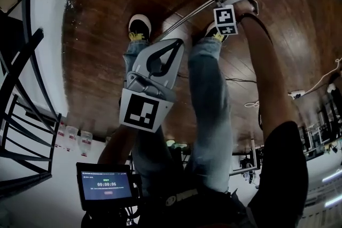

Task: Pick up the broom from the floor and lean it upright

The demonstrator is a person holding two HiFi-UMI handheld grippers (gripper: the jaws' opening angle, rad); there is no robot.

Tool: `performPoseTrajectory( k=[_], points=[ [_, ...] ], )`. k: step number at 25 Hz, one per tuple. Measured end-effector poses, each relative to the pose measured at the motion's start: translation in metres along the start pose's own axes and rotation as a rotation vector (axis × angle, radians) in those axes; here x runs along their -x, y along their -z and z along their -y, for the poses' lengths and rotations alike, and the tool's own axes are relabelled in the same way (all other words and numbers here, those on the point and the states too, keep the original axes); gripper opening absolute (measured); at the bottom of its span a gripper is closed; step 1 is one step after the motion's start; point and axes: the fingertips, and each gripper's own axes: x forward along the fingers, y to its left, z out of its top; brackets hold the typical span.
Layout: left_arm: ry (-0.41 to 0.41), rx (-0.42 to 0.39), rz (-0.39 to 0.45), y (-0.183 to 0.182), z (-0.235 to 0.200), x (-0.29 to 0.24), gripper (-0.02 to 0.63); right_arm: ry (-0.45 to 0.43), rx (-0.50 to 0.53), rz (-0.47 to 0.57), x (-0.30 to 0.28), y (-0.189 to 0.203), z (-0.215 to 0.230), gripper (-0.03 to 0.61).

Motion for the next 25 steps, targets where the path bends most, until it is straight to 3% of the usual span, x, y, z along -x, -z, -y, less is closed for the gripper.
performPoseTrajectory(
  k=[6, 11, 18, 22, 25],
  points=[
    [-0.025, -0.036, 0.046, -0.071, 0.015, 0.049, 0.011, 0.059, -0.187, 0.080, 0.102, -0.010, 0.058, 0.080],
    [0.003, -0.106, 0.096, -0.134, 0.050, 0.085, 0.011, 0.131, -0.450, 0.205, 0.204, -0.013, 0.103, 0.078],
    [0.061, -0.248, 0.180, -0.226, 0.080, 0.100, 0.011, 0.370, -1.035, 0.392, 0.338, 0.059, 0.169, 0.080],
    [0.087, -0.297, 0.195, -0.250, 0.093, 0.097, 0.011, 0.465, -1.448, 0.534, 0.363, 0.107, 0.166, 0.080],
    [0.092, -0.314, 0.190, -0.266, 0.104, 0.087, 0.011, 0.512, -1.691, 0.596, 0.369, 0.150, 0.149, 0.081]
  ],
)
